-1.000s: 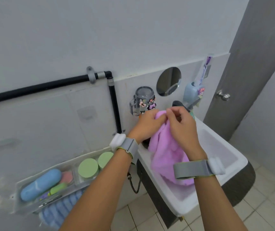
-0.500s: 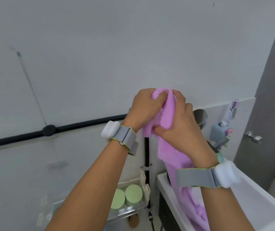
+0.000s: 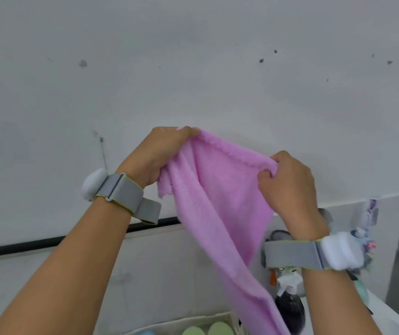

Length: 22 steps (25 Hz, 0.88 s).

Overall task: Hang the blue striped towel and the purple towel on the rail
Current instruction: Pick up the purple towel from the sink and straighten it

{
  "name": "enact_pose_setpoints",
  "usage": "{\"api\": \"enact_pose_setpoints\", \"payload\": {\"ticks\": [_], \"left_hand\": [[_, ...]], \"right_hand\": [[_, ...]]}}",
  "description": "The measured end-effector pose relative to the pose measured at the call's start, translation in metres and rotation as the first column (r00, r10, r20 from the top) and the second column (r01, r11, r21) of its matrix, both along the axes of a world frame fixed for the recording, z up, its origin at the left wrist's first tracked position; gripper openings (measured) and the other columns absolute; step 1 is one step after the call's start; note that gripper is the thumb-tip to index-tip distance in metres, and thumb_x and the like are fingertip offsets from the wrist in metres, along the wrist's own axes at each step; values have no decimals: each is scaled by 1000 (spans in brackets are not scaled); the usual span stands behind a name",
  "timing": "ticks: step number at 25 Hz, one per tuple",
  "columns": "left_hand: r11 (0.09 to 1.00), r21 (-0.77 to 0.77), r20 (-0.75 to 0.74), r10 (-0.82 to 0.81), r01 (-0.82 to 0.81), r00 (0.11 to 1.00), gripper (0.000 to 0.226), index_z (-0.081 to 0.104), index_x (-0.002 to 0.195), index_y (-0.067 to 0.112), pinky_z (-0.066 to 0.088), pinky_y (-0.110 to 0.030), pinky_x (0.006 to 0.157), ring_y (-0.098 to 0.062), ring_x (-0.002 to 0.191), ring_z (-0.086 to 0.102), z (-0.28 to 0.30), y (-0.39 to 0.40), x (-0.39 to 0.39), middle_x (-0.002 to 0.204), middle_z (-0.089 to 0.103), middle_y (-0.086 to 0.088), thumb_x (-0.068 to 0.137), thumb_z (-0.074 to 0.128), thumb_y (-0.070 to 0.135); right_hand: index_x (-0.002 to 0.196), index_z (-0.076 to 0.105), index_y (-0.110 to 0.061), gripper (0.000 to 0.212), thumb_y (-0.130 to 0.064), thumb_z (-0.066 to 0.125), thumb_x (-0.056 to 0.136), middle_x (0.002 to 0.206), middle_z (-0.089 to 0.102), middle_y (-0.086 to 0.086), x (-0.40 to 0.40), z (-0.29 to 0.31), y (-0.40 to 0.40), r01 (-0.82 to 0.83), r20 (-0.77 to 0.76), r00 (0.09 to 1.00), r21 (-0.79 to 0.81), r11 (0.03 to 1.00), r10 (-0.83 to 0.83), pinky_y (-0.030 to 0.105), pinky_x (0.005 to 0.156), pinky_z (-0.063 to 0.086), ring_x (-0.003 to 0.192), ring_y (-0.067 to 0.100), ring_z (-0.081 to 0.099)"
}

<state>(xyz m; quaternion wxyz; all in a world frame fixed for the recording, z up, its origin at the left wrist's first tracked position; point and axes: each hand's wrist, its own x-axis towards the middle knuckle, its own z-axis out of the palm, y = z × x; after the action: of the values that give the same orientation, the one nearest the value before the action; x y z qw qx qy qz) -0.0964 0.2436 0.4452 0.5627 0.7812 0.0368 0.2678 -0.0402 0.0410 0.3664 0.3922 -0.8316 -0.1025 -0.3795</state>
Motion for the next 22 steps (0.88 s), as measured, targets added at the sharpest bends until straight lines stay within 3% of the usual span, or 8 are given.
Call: {"api": "enact_pose_setpoints", "payload": {"ticks": [4,8,10,13,15,18,20,22], "left_hand": [[981,-193,-132,-9,-17,991,15,64,82,12,50,-28,59,-19,61,59,4,13,-14,71,62,-6,90,62,24],[952,-277,11,-134,132,991,21,62,102,11,49,-21,44,-14,60,56,3,16,-21,81,58,-8,96,45,0],[933,-242,59,-262,268,963,30,66,90,8,53,-19,51,-13,63,59,1,8,-25,82,59,-9,92,41,-8],[943,-28,56,-330,331,942,35,71,92,6,57,-21,76,-16,86,64,-7,-4,-28,99,69,-11,86,44,-14],[944,203,77,-280,260,957,31,70,105,9,54,-17,79,-12,91,67,-15,-1,-26,105,73,-7,87,56,-11],[940,315,164,-191,132,968,25,70,109,14,51,-15,75,-7,89,69,-25,7,-23,103,75,-2,85,71,7],[910,413,235,-63,-41,970,13,72,98,19,53,-21,72,-9,84,70,-27,11,-22,92,76,3,86,70,24],[808,550,277,63,-213,959,24,69,82,16,50,-25,65,-13,73,65,-30,14,-22,76,71,2,89,63,38]], "right_hand": [[91,59,-10,13,-22,54,88,80,61,1,7,14,23,-227,-48,968,239,944,244,32,65,40,75,24,54],[59,37,-20,37,-23,61,87,54,33,-8,-3,22,43,-457,-29,842,493,741,539,22,44,25,48,8,30],[57,45,-22,36,-32,67,83,52,39,-10,-7,25,51,-512,-46,773,543,665,633,20,47,27,49,6,34],[65,72,-19,20,-32,70,80,68,67,-1,-14,26,62,-575,-34,659,621,533,751,30,63,48,65,11,59],[82,78,-14,10,-19,69,82,77,73,5,-13,23,64,-626,16,576,651,428,817,35,71,53,73,16,66],[105,72,-4,28,3,64,80,95,74,12,-11,19,63,-706,98,463,641,300,881,39,82,55,87,22,68],[108,70,-7,27,0,69,81,96,77,11,-10,17,65,-693,143,487,663,282,862,36,82,57,87,21,71],[104,70,-10,20,-13,73,84,92,78,9,-11,15,69,-649,174,526,715,260,833,35,79,57,81,19,72]]}}
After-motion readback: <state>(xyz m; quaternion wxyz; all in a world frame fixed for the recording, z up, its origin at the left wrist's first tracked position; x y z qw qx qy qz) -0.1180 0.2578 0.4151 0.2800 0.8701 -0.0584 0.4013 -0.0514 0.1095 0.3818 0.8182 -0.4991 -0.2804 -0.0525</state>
